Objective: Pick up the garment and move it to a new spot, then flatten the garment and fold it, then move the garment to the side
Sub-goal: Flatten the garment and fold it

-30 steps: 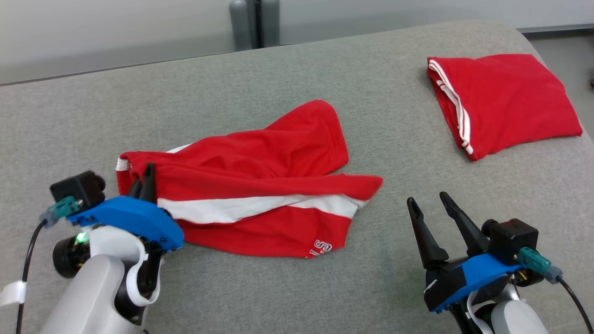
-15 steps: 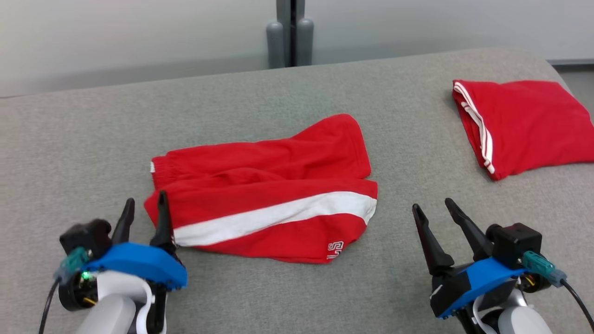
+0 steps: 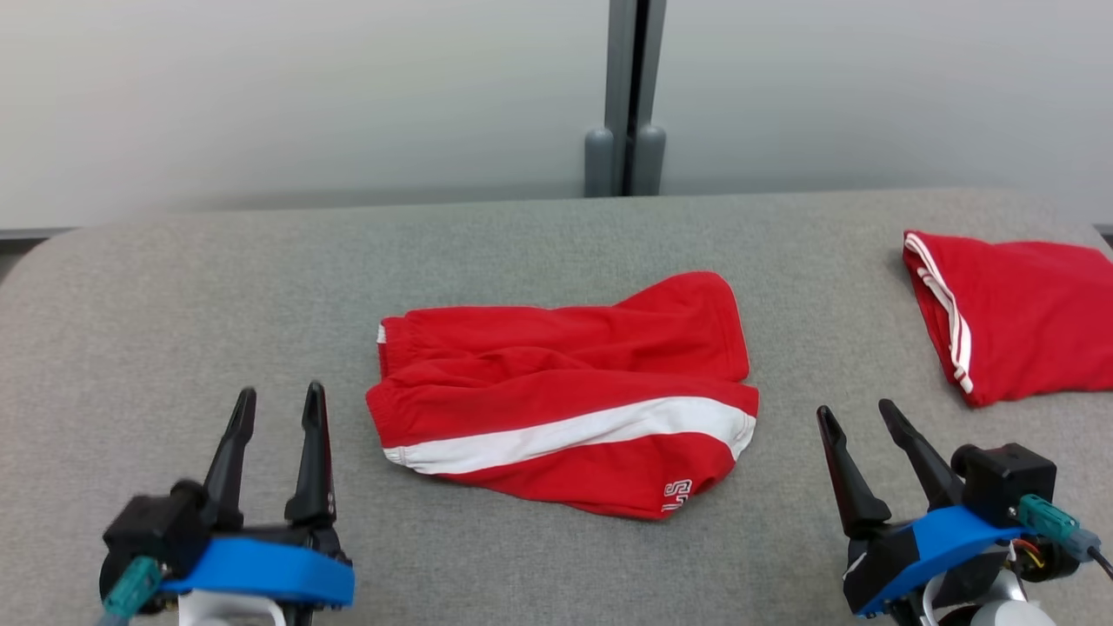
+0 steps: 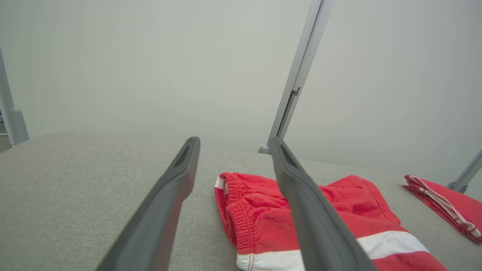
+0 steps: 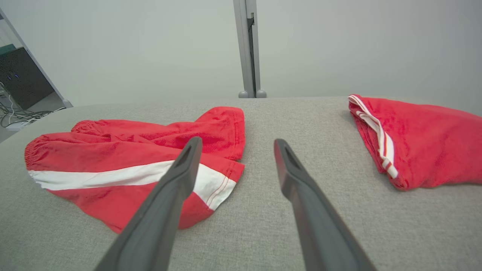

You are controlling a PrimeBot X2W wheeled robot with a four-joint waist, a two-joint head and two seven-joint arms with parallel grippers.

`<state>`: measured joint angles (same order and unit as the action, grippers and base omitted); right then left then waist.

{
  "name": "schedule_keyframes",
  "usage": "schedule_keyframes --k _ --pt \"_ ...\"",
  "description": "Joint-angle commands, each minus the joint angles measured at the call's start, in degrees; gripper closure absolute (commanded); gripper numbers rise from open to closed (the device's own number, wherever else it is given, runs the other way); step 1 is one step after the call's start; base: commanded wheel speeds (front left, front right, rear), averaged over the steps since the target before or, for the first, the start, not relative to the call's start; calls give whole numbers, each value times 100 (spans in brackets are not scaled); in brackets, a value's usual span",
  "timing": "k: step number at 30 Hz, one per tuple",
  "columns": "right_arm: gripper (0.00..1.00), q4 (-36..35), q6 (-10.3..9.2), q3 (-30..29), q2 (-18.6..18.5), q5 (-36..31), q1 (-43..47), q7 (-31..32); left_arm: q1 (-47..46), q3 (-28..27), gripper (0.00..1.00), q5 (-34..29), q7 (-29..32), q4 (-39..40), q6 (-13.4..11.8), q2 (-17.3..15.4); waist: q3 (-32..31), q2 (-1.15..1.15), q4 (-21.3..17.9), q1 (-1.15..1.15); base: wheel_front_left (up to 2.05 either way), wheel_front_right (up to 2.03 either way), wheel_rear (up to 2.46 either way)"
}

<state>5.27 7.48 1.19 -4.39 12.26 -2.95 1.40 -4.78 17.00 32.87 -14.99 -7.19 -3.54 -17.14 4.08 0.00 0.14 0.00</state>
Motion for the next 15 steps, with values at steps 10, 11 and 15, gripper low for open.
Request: schedule_keyframes --k 10,11,15 --pt "0 105 3 -137 93 132 274 -37 812 -742 0 -807 -23 -22 551 434 -452 0 64 0 0 0 0" --pt "0 103 2 -153 98 130 298 -42 851 -794 0 -862 -23 -50 575 448 -473 0 66 0 0 0 0" --pt "0 133 3 -221 120 133 354 -62 965 -906 0 -889 -24 -256 670 540 -539 0 61 0 0 0 0"
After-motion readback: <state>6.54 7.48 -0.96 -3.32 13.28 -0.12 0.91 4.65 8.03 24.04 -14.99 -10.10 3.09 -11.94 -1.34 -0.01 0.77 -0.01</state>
